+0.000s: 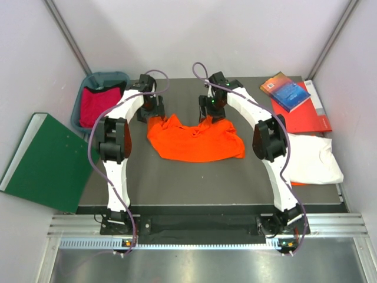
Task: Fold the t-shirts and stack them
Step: Flatten out the tshirt
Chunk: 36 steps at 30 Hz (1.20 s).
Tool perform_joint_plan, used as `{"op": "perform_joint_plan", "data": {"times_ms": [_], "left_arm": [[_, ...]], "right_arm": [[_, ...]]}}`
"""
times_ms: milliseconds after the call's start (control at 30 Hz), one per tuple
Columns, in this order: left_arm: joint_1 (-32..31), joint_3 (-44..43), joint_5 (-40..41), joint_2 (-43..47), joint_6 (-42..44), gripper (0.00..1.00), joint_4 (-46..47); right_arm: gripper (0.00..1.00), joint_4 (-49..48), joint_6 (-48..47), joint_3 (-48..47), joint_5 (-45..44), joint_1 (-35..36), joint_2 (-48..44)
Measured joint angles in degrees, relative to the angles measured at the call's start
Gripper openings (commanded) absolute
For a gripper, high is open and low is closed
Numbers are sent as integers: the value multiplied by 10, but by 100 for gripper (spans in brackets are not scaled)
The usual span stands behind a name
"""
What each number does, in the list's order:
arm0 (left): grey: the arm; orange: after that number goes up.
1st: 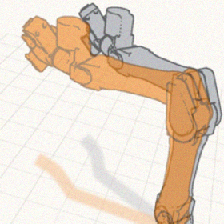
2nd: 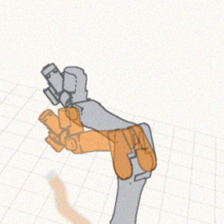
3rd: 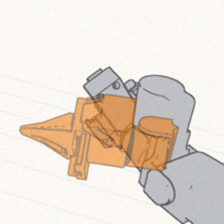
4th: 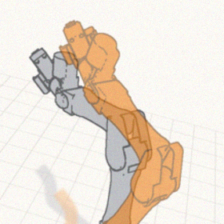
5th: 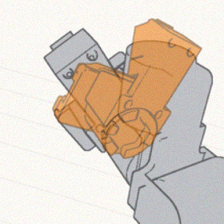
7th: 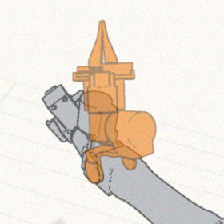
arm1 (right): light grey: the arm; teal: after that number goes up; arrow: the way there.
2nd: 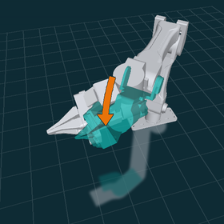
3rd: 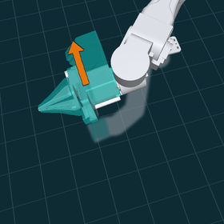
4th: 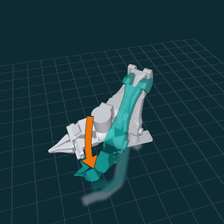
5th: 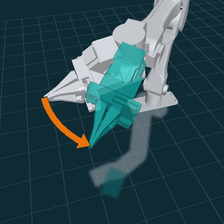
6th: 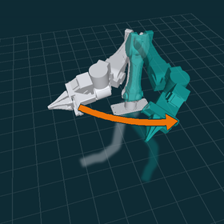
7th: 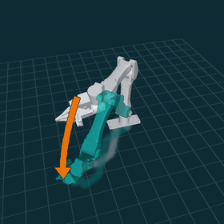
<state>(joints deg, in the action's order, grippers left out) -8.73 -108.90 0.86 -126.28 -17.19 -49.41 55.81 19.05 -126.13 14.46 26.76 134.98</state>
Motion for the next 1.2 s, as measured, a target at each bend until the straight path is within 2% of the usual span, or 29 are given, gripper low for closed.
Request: {"op": "perform_joint_plan", "data": {"times_ms": [133, 200, 300, 333, 400, 467, 500, 533, 700, 867, 1200], "left_arm": [[0, 0, 0, 0, 1, 85, 1], [0, 0, 0, 0, 2, 85, 1], [0, 0, 0, 0, 4, 85, 2], [0, 0, 0, 0, 5, 85, 2], [0, -1, -2, -3, 6, 81, 3], [0, -1, -11, -12, 7, 52, 5], [0, -1, -16, -16, 7, 32, 6], [0, -1, -22, -21, 7, 0, 7], [0, -11, -43, -40, 6, 0, 9], [-2, -26, -25, -37, -4, 0, 28], [-2, -27, 43, 47, -33, 0, 123]], "right_arm": [[37, -1, -3, 0, 1, 1, 9], [32, -3, -5, 0, 1, 1, 16], [18, -8, -7, -5, 2, 1, 31], [9, -8, -9, -8, 3, 1, 37], [3, -9, -10, -8, 3, 1, 46], [0, -8, -10, -8, 2, 1, 50], [0, -8, -10, -8, 0, 1, 50], [0, -9, -10, -8, -2, 1, 50], [0, -19, -10, -4, -26, 1, 47], [0, -29, -9, 2, -71, -1, 21], [0, -85, 2, 0, -179, -46, -122]]}}
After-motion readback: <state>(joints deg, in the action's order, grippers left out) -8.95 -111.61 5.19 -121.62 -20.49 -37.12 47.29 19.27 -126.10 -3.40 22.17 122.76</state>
